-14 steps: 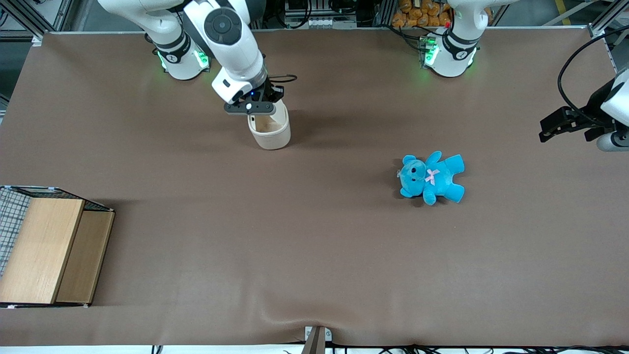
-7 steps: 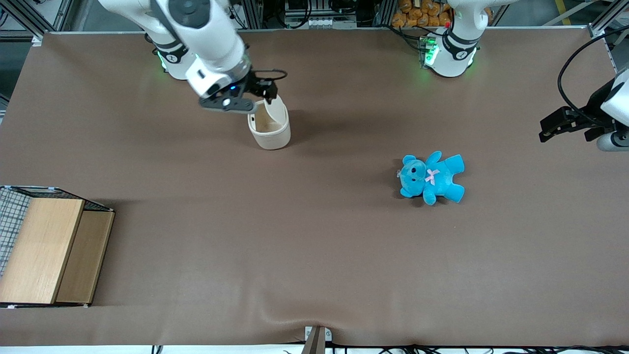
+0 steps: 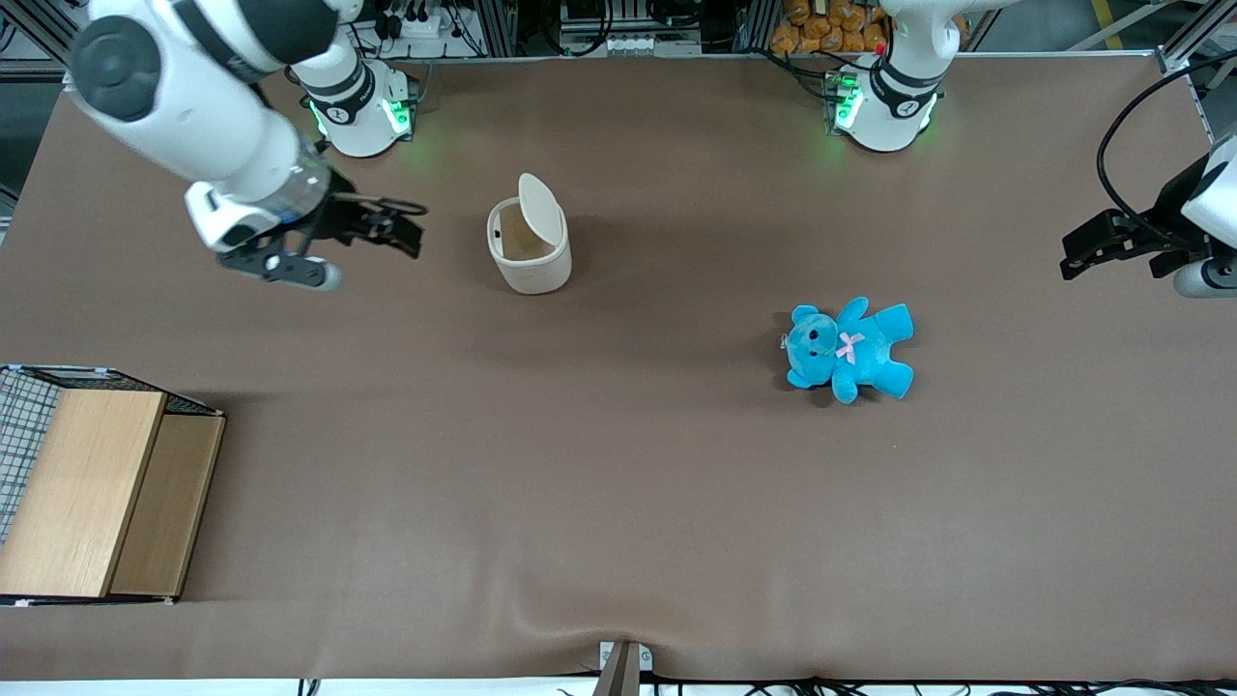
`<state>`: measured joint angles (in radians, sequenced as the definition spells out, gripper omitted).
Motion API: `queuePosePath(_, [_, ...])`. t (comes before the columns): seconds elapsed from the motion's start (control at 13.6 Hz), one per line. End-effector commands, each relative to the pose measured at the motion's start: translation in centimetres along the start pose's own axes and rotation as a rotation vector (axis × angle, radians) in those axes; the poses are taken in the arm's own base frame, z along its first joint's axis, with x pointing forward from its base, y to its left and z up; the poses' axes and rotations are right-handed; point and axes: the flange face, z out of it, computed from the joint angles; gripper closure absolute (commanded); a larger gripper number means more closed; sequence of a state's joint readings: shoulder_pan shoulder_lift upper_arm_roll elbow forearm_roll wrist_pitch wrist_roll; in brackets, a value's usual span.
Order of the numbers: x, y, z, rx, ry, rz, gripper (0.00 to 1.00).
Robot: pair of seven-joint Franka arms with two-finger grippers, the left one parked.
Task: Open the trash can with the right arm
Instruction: 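Lift the right gripper off the opened lid and withdraw it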
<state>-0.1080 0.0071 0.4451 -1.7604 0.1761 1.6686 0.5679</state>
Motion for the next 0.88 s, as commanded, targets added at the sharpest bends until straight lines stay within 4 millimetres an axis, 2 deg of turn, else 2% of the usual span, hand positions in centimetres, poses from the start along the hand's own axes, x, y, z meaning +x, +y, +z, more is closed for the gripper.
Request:
queuePosePath(0.0, [1.3, 1.5, -1.7, 0.013, 0.003, 0.007, 0.00])
queuePosePath(0.22, [2.4, 3.7, -3.9, 0.020, 0.017, 0.007, 0.00])
queuePosePath(0.44, [4.1, 7.0, -5.4, 0.008, 0.048, -0.038, 0.00])
queuePosePath(0.81, [4.3, 9.8, -8.2, -0.054, 0.084, -0.079, 0.00])
